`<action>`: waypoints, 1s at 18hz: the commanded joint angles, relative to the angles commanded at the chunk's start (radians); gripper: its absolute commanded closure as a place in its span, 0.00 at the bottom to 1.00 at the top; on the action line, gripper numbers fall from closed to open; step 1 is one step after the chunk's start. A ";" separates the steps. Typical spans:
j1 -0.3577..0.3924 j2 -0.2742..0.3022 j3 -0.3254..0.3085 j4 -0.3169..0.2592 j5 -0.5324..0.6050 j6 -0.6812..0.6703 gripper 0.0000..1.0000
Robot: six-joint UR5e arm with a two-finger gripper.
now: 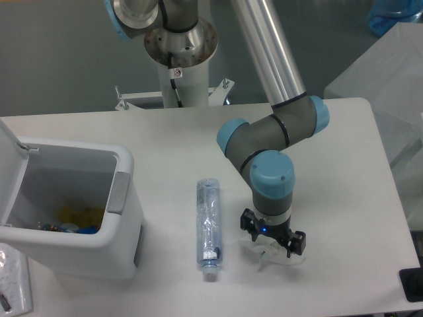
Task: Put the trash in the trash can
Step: 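Close the gripper on the crumpled white tissue, then lift the tissue and carry it over the white trash bin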
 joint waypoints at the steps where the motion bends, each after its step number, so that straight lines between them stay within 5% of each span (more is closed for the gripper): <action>1: -0.008 0.005 -0.003 0.000 0.000 0.000 0.92; 2: -0.012 0.008 -0.003 0.000 -0.001 0.000 1.00; 9: -0.011 0.040 0.023 0.000 -0.017 -0.008 1.00; 18: -0.009 0.095 0.146 0.000 -0.198 -0.296 1.00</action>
